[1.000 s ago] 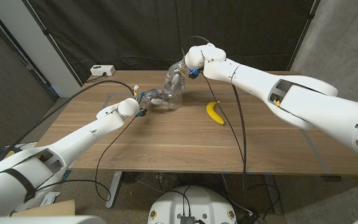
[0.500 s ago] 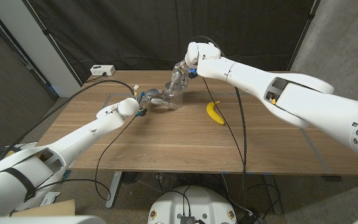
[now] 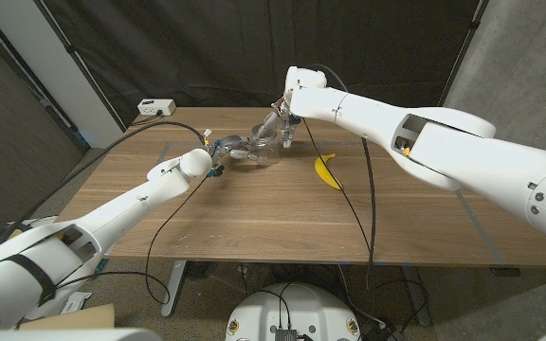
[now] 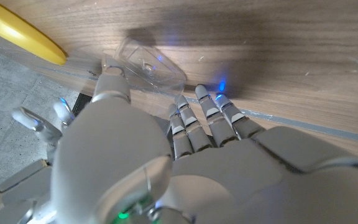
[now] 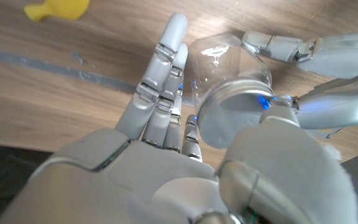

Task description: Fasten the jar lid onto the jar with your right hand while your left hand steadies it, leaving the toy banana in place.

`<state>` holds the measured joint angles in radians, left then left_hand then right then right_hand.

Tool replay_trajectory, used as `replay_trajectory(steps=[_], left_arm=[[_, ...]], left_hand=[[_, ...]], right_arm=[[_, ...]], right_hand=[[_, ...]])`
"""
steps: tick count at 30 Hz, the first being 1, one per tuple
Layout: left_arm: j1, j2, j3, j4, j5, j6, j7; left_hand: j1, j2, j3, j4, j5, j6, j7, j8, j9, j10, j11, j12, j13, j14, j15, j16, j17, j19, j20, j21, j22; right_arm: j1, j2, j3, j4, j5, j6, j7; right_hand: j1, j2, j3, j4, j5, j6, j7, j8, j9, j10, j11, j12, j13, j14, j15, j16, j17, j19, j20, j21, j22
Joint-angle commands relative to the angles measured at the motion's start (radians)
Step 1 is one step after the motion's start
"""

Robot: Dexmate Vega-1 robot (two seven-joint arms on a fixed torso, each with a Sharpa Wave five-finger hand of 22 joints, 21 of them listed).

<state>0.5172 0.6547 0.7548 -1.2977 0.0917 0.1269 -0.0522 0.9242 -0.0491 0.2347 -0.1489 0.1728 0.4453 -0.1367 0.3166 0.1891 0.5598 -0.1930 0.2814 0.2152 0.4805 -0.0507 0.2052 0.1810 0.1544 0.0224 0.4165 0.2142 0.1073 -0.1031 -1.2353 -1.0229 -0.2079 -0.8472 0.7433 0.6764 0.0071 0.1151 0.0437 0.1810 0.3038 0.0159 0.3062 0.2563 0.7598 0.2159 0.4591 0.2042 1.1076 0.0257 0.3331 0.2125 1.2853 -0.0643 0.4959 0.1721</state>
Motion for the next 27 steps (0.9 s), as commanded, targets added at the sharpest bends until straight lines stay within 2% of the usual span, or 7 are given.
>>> replay_trajectory(steps=[1, 4, 6, 8, 14, 22, 27], left_arm=[[0.003, 0.004, -0.003, -0.012, 0.001, 0.008, 0.006], [0.003, 0.005, -0.003, -0.012, 0.002, 0.008, 0.007], [0.002, 0.004, -0.002, -0.012, 0.002, 0.008, 0.005], [0.0, 0.003, -0.001, -0.01, 0.004, 0.007, 0.004], [-0.007, -0.004, 0.004, -0.001, 0.006, 0.003, 0.001], [-0.009, -0.007, 0.006, -0.001, 0.007, 0.007, -0.001], [-0.011, -0.007, 0.007, -0.003, 0.009, 0.009, -0.002]], left_hand=[[0.129, 0.146, 0.008, 0.0, 0.006, 0.322, -0.038, -0.001, 0.001, 0.186, -0.013, 0.002, 0.006, -0.007, -0.165, -0.005, 0.001, 0.003, 0.005, 0.006, 0.002], [0.13, 0.147, 0.008, 0.0, 0.006, 0.322, -0.039, -0.003, 0.001, 0.186, -0.013, 0.0, 0.006, -0.007, -0.165, -0.005, 0.001, 0.003, 0.005, 0.006, 0.002], [0.13, 0.147, 0.008, 0.0, 0.006, 0.322, -0.038, -0.004, 0.001, 0.186, -0.013, -0.001, 0.005, -0.008, -0.165, -0.005, 0.001, 0.003, 0.005, 0.006, 0.002], [0.131, 0.148, 0.008, 0.0, 0.006, 0.323, -0.037, -0.004, 0.001, 0.186, -0.013, -0.001, 0.006, -0.008, -0.164, -0.005, 0.001, 0.003, 0.005, 0.006, 0.002], [0.132, 0.148, 0.008, -0.001, 0.006, 0.324, -0.039, -0.006, 0.001, 0.187, -0.013, -0.002, 0.006, -0.009, -0.165, -0.006, 0.001, 0.003, 0.005, 0.007, 0.002], [0.133, 0.148, 0.006, -0.001, 0.006, 0.325, -0.04, -0.009, 0.001, 0.188, -0.013, -0.005, 0.006, -0.01, -0.164, -0.006, 0.002, 0.002, 0.005, 0.008, 0.001], [0.134, 0.147, 0.005, -0.002, 0.006, 0.327, -0.042, -0.011, 0.001, 0.188, -0.013, -0.006, 0.006, -0.011, -0.165, -0.006, 0.002, 0.002, 0.004, 0.008, 0.001]], right_arm=[[-0.002, -0.036, -0.001, -0.035, 0.133, -0.054, -0.067], [-0.023, -0.097, 0.002, -0.136, 0.136, -0.023, -0.112], [-0.043, -0.14, 0.019, -0.196, 0.143, 0.021, -0.144], [-0.08, -0.188, 0.048, -0.271, 0.143, 0.071, -0.206], [-0.161, -0.278, 0.104, -0.421, 0.106, 0.162, -0.36], [-0.236, -0.349, 0.198, -0.438, 0.112, 0.452, -0.441], [-0.186, -0.369, 0.176, -0.4, 0.041, 0.626, -0.349]], right_hand=[[-0.262, 0.055, -0.004, 0.117, 0.02, 0.222, 0.2, -0.006, -0.006, 0.096, 0.001, -0.024, -0.012, 0.069, 0.021, -0.012, -0.017, 0.072, 0.012, -0.008, -0.003], [-0.375, 0.01, -0.09, 0.103, 0.067, 0.082, 0.195, -0.097, -0.037, -0.028, 0.004, -0.162, -0.014, -0.108, 0.103, -0.12, -0.014, -0.06, 0.111, -0.129, 0.0], [-0.396, 0.02, -0.138, 0.08, 0.101, -0.14, 0.188, -0.123, -0.033, -0.296, 0.005, -0.274, 0.0, -0.436, 0.173, -0.153, -0.008, -0.273, 0.259, -0.292, 0.002], [-0.366, 0.024, -0.189, 0.05, 0.111, -0.315, 0.148, -0.113, -0.028, -0.548, 0.003, -0.267, 0.013, -0.71, 0.177, -0.15, -0.007, -0.546, 0.282, -0.317, 0.002], [-0.308, 0.04, -0.208, 0.014, 0.089, -0.473, 0.084, -0.108, -0.024, -0.771, -0.006, -0.26, 0.027, -1.009, 0.179, -0.154, -0.005, -0.838, 0.286, -0.328, 0.0], [-0.292, 0.019, -0.223, -0.004, 0.079, -0.484, 0.066, -0.094, -0.022, -0.774, -0.016, -0.241, 0.031, -1.065, 0.178, -0.142, -0.007, -0.97, 0.286, -0.328, -0.001], [-0.187, 0.072, -0.17, -0.059, 0.062, -0.463, 0.03, -0.075, -0.021, -0.75, -0.072, -0.222, 0.036, -1.008, 0.122, -0.115, -0.007, -0.955, 0.281, -0.3, 0.007]])
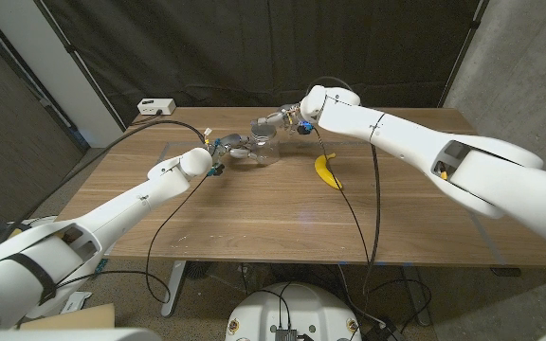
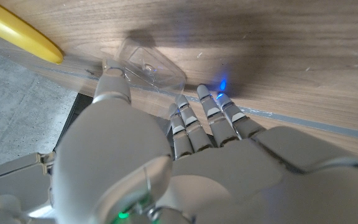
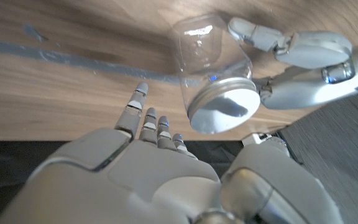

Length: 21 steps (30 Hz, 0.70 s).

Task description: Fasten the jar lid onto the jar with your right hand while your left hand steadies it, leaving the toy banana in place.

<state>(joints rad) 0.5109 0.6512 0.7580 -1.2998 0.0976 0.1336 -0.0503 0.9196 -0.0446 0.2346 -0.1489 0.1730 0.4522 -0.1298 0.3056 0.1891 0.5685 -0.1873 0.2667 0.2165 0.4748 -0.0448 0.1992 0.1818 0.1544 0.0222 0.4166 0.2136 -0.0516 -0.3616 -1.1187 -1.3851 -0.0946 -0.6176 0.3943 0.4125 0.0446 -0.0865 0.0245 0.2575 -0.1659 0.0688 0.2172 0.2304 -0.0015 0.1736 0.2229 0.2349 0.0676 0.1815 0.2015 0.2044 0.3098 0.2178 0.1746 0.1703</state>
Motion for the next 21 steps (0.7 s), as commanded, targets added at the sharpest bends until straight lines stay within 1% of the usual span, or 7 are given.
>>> replay_trajectory(steps=[1, 4, 7, 9, 13, 17, 21], left_arm=[[-0.005, -0.004, 0.004, -0.002, 0.003, 0.004, -0.004], [-0.005, -0.003, 0.004, -0.003, 0.003, 0.004, -0.003], [-0.002, -0.001, 0.002, -0.008, 0.003, 0.007, -0.002], [0.0, 0.001, 0.001, -0.011, 0.0, 0.009, -0.003], [0.006, 0.006, -0.003, -0.02, -0.001, 0.016, -0.001], [0.008, 0.009, -0.004, -0.027, -0.001, 0.018, 0.0], [0.008, 0.01, -0.004, -0.029, -0.001, 0.019, -0.001]], left_hand=[[0.138, 0.143, 0.005, -0.001, 0.005, 0.319, -0.048, -0.001, 0.001, 0.179, -0.018, 0.008, 0.004, -0.005, -0.17, 0.0, 0.001, 0.001, 0.005, 0.008, 0.002], [0.138, 0.143, 0.004, -0.001, 0.005, 0.319, -0.047, -0.002, 0.001, 0.18, -0.018, 0.008, 0.005, -0.005, -0.17, 0.0, 0.001, 0.001, 0.005, 0.008, 0.002], [0.138, 0.143, 0.004, -0.001, 0.005, 0.319, -0.046, -0.004, 0.001, 0.181, -0.018, 0.007, 0.005, -0.005, -0.17, 0.001, 0.001, 0.0, 0.006, 0.008, 0.002], [0.138, 0.144, 0.004, -0.001, 0.005, 0.321, -0.048, -0.004, 0.002, 0.18, -0.018, 0.007, 0.005, -0.005, -0.17, 0.001, 0.002, 0.0, 0.006, 0.008, 0.002], [0.136, 0.144, 0.003, 0.0, 0.005, 0.32, -0.046, -0.006, 0.002, 0.181, -0.018, 0.005, 0.005, -0.004, -0.168, 0.001, 0.001, 0.0, 0.006, 0.009, 0.002], [0.135, 0.144, 0.002, 0.001, 0.005, 0.324, -0.047, -0.006, 0.002, 0.182, -0.018, 0.005, 0.005, -0.004, -0.169, 0.001, 0.001, 0.0, 0.004, 0.009, 0.001], [0.135, 0.144, 0.002, 0.001, 0.005, 0.324, -0.044, -0.007, 0.002, 0.182, -0.018, 0.004, 0.006, -0.003, -0.17, 0.001, 0.001, 0.0, 0.004, 0.01, 0.001]], right_arm=[[-0.01, -0.108, 0.051, -0.032, -0.088, 0.408, 0.031], [0.028, -0.1, 0.032, -0.015, -0.136, 0.444, 0.099], [0.059, -0.091, 0.011, -0.01, -0.194, 0.46, 0.157], [0.076, -0.085, 0.001, -0.005, -0.223, 0.469, 0.195], [0.101, -0.068, -0.023, -0.002, -0.295, 0.468, 0.245], [0.123, -0.046, -0.046, 0.015, -0.355, 0.47, 0.293], [0.135, -0.027, -0.063, 0.032, -0.408, 0.475, 0.319]], right_hand=[[0.093, 0.039, 0.04, -0.05, -0.017, 0.007, -0.024, 0.015, 0.005, 0.009, -0.041, 0.014, 0.007, 0.029, -0.036, 0.014, 0.001, 0.028, -0.001, 0.024, 0.009], [0.14, 0.048, 0.061, -0.079, -0.017, -0.003, -0.028, 0.014, 0.005, -0.008, -0.045, 0.011, 0.009, 0.019, -0.041, 0.009, 0.0, 0.046, -0.001, 0.029, 0.009], [0.257, 0.049, 0.108, -0.157, -0.013, -0.053, -0.063, 0.003, 0.008, -0.033, -0.087, 0.012, 0.017, 0.003, -0.05, 0.001, 0.0, 0.091, 0.0, 0.034, 0.008], [0.285, 0.044, 0.118, -0.172, -0.013, -0.075, -0.068, -0.003, 0.009, -0.066, -0.097, 0.004, 0.02, -0.034, -0.045, -0.011, 0.0, 0.095, 0.001, 0.03, 0.007], [0.339, 0.04, 0.141, -0.186, -0.011, -0.117, -0.118, -0.01, 0.014, -0.133, -0.183, -0.002, 0.029, -0.104, -0.039, -0.016, 0.004, 0.063, 0.003, 0.011, 0.004], [0.393, 0.042, 0.167, -0.191, -0.012, -0.061, -0.187, 0.016, 0.016, -0.163, -0.236, 0.003, 0.035, -0.193, -0.03, -0.021, 0.007, 0.007, 0.004, 0.0, 0.003], [0.421, 0.04, 0.18, -0.192, -0.011, -0.005, -0.17, 0.037, 0.016, -0.162, -0.263, 0.011, 0.036, -0.224, -0.026, -0.019, 0.009, -0.032, 0.005, -0.002, 0.003]])
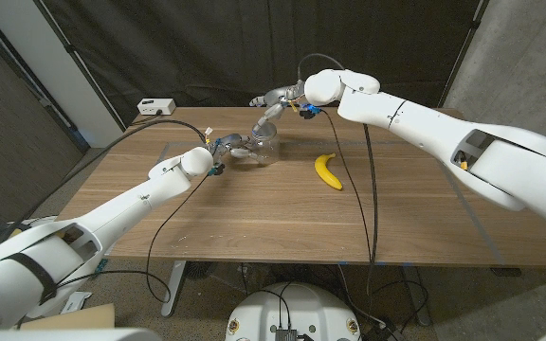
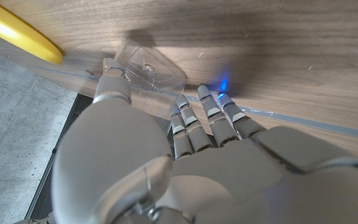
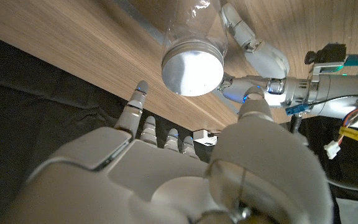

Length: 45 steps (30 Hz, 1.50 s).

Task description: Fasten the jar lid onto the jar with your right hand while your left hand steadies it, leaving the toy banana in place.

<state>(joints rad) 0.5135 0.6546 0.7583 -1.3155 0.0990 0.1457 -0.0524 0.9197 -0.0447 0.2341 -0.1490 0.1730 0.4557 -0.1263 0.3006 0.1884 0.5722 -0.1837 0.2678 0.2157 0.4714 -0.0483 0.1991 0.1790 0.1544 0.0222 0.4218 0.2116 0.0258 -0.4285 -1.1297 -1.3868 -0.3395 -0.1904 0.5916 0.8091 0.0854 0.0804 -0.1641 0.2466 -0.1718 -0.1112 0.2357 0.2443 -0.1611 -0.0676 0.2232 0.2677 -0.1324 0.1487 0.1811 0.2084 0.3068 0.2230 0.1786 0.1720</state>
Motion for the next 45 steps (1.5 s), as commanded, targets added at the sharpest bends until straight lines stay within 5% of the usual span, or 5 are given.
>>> replay_trajectory(steps=[1, 11, 24, 35, 45], left_arm=[[0.006, 0.007, -0.005, -0.013, -0.002, 0.008, 0.002], [0.007, 0.007, -0.006, -0.015, -0.003, 0.013, 0.001], [0.007, 0.007, -0.004, -0.019, -0.002, 0.023, 0.002], [0.005, 0.006, -0.003, -0.018, -0.005, 0.027, -0.001], [0.008, 0.01, -0.006, -0.021, -0.006, 0.027, 0.002]], left_hand=[[0.135, 0.144, 0.003, 0.001, 0.005, 0.321, -0.047, -0.003, 0.003, 0.179, -0.021, 0.003, 0.007, 0.0, -0.167, 0.001, 0.004, -0.001, 0.004, 0.004, 0.003], [0.134, 0.143, 0.002, 0.001, 0.005, 0.323, -0.048, -0.006, 0.003, 0.18, -0.021, 0.001, 0.008, 0.001, -0.166, -0.001, 0.003, -0.002, 0.004, 0.005, 0.003], [0.134, 0.144, 0.002, 0.001, 0.005, 0.325, -0.048, -0.012, 0.003, 0.183, -0.021, -0.001, 0.009, 0.001, -0.168, -0.002, 0.003, -0.002, 0.005, 0.006, 0.003], [0.129, 0.144, 0.001, 0.003, 0.005, 0.327, -0.045, -0.016, 0.003, 0.183, -0.02, -0.004, 0.01, 0.003, -0.164, -0.002, 0.002, -0.004, 0.004, 0.007, 0.003], [0.124, 0.145, 0.002, 0.005, 0.005, 0.328, -0.044, -0.02, 0.004, 0.184, -0.02, -0.006, 0.01, 0.004, -0.165, -0.005, 0.001, -0.005, 0.004, 0.008, 0.003]], right_arm=[[0.061, 0.046, -0.057, 0.041, -0.175, 0.049, 0.129], [0.096, 0.109, -0.084, 0.149, -0.222, 0.076, 0.21], [0.12, 0.169, -0.101, 0.268, -0.202, 0.153, 0.252], [0.08, 0.139, -0.079, 0.217, -0.212, 0.192, 0.169], [0.06, 0.145, -0.067, 0.229, -0.207, 0.222, 0.136]], right_hand=[[0.028, -0.001, 0.015, -0.004, 0.0, 0.007, 0.014, 0.02, 0.002, -0.001, -0.023, 0.012, 0.003, -0.026, 0.007, 0.003, 0.005, -0.034, 0.0, -0.007, 0.001], [0.079, 0.004, 0.04, -0.008, 0.005, 0.032, 0.011, 0.027, 0.0, 0.03, -0.027, 0.029, 0.003, -0.003, -0.017, 0.021, 0.005, -0.066, -0.003, 0.0, 0.002], [0.19, -0.002, 0.084, -0.013, 0.015, -0.005, -0.03, 0.006, -0.004, 0.008, 0.012, 0.034, 0.004, 0.066, -0.058, 0.036, -0.002, 0.051, -0.013, 0.041, 0.005], [0.305, -0.019, 0.127, 0.004, 0.016, 0.137, -0.109, 0.045, -0.002, 0.098, 0.005, 0.082, 0.004, 0.242, -0.165, 0.073, 0.009, 0.313, -0.045, 0.082, 0.0], [0.317, -0.05, 0.118, 0.015, 0.031, 0.266, -0.108, 0.075, -0.003, 0.244, 0.005, 0.139, -0.006, 0.429, -0.224, 0.11, 0.029, 0.561, -0.192, 0.121, 0.0]])
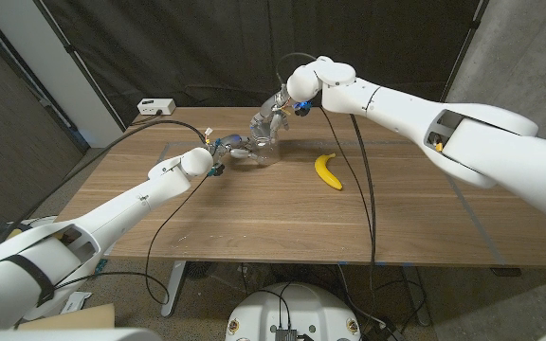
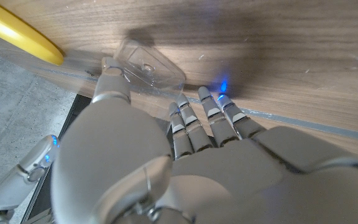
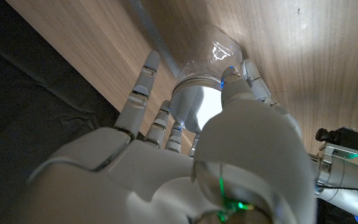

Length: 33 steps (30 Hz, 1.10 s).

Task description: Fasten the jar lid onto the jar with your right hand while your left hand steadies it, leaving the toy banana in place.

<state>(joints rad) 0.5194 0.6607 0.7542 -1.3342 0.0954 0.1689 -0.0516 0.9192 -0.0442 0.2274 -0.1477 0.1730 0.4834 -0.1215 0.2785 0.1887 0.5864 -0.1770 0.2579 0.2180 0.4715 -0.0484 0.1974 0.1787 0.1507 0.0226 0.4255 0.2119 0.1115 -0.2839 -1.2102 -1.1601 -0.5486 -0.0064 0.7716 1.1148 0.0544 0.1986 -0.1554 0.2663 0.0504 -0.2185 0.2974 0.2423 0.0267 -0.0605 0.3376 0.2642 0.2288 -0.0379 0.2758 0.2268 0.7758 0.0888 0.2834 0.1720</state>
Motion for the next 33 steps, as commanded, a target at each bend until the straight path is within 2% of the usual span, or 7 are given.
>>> replay_trajectory(steps=[1, 9, 12, 15, 23, 27, 33], left_arm=[[0.003, 0.004, -0.003, -0.004, -0.003, 0.005, 0.003], [0.003, 0.004, -0.002, 0.0, -0.004, 0.002, 0.001], [0.003, 0.004, -0.002, 0.002, -0.004, 0.0, 0.003], [0.004, 0.005, -0.004, 0.0, -0.005, 0.001, 0.003], [0.007, 0.005, -0.007, 0.001, -0.01, -0.001, 0.006], [0.006, 0.003, -0.006, 0.005, -0.012, -0.001, 0.004], [0.005, 0.003, -0.005, 0.004, -0.011, 0.005, 0.004]], left_hand=[[0.124, 0.145, 0.009, 0.004, 0.005, 0.3, -0.048, 0.002, 0.003, 0.17, -0.027, 0.004, 0.008, 0.004, -0.165, -0.003, 0.001, -0.001, 0.004, 0.004, 0.002], [0.123, 0.145, 0.011, 0.004, 0.005, 0.3, -0.046, -0.001, 0.003, 0.168, -0.026, 0.002, 0.009, 0.004, -0.167, -0.005, 0.001, -0.002, 0.003, 0.005, 0.002], [0.123, 0.145, 0.012, 0.003, 0.005, 0.301, -0.046, -0.002, 0.003, 0.167, -0.026, 0.001, 0.009, 0.004, -0.167, -0.005, 0.0, -0.002, 0.003, 0.005, 0.002], [0.122, 0.145, 0.011, 0.004, 0.005, 0.3, -0.046, -0.004, 0.003, 0.166, -0.024, 0.0, 0.009, 0.005, -0.165, -0.005, 0.0, -0.003, 0.004, 0.005, 0.002], [0.12, 0.145, 0.012, 0.004, 0.005, 0.3, -0.045, -0.007, 0.004, 0.167, -0.025, -0.002, 0.009, 0.005, -0.165, -0.006, 0.0, -0.003, 0.002, 0.006, 0.002], [0.119, 0.145, 0.013, 0.004, 0.005, 0.299, -0.046, -0.009, 0.004, 0.168, -0.025, -0.002, 0.008, 0.006, -0.165, -0.006, 0.0, -0.004, 0.003, 0.006, 0.002], [0.12, 0.144, 0.014, 0.002, 0.006, 0.297, -0.046, -0.012, 0.004, 0.166, -0.026, -0.005, 0.008, 0.004, -0.166, -0.007, 0.0, -0.004, 0.002, 0.006, 0.002]], right_arm=[[-0.03, -0.001, 0.015, -0.001, 0.0, 0.038, -0.05], [-0.04, 0.008, 0.017, -0.005, -0.003, 0.023, -0.054], [-0.043, 0.015, 0.014, -0.003, -0.005, 0.011, -0.05], [-0.053, 0.017, 0.014, -0.013, -0.008, -0.013, -0.054], [-0.095, 0.024, 0.01, -0.058, -0.04, -0.148, -0.078], [-0.133, 0.029, 0.031, -0.083, -0.028, -0.24, -0.111], [-0.176, 0.027, 0.067, -0.137, -0.001, -0.386, -0.158]], right_hand=[[0.014, -0.018, 0.001, 0.006, 0.013, 0.049, -0.001, 0.015, -0.001, 0.057, -0.004, 0.025, -0.002, 0.071, -0.04, 0.015, 0.012, 0.096, -0.062, 0.015, -0.001], [0.031, -0.014, -0.009, 0.013, 0.022, 0.203, 0.004, 0.067, -0.001, 0.192, 0.012, 0.076, -0.006, 0.201, -0.084, 0.053, 0.036, 0.193, -0.141, 0.017, 0.0], [0.032, -0.01, -0.017, 0.018, 0.022, 0.265, 0.03, 0.09, 0.001, 0.251, 0.026, 0.102, -0.003, 0.261, -0.097, 0.072, 0.045, 0.223, -0.169, 0.018, 0.002], [0.034, -0.012, -0.021, 0.019, 0.023, 0.272, 0.04, 0.093, 0.001, 0.296, 0.043, 0.122, -0.001, 0.31, -0.111, 0.081, 0.048, 0.258, -0.198, 0.025, 0.003], [0.013, -0.007, -0.032, 0.033, 0.024, 0.308, 0.09, 0.104, -0.001, 0.359, 0.087, 0.149, -0.002, 0.409, -0.118, 0.094, 0.051, 0.31, -0.232, 0.032, 0.003], [0.003, 0.005, -0.033, 0.04, 0.022, 0.352, 0.122, 0.118, -0.002, 0.403, 0.119, 0.166, -0.005, 0.453, -0.119, 0.093, 0.052, 0.335, -0.248, 0.035, 0.004], [-0.003, 0.054, -0.022, 0.048, 0.0, 0.487, 0.211, 0.163, -0.005, 0.521, 0.146, 0.208, -0.015, 0.617, -0.134, 0.107, 0.051, 0.414, -0.274, 0.054, 0.006]])
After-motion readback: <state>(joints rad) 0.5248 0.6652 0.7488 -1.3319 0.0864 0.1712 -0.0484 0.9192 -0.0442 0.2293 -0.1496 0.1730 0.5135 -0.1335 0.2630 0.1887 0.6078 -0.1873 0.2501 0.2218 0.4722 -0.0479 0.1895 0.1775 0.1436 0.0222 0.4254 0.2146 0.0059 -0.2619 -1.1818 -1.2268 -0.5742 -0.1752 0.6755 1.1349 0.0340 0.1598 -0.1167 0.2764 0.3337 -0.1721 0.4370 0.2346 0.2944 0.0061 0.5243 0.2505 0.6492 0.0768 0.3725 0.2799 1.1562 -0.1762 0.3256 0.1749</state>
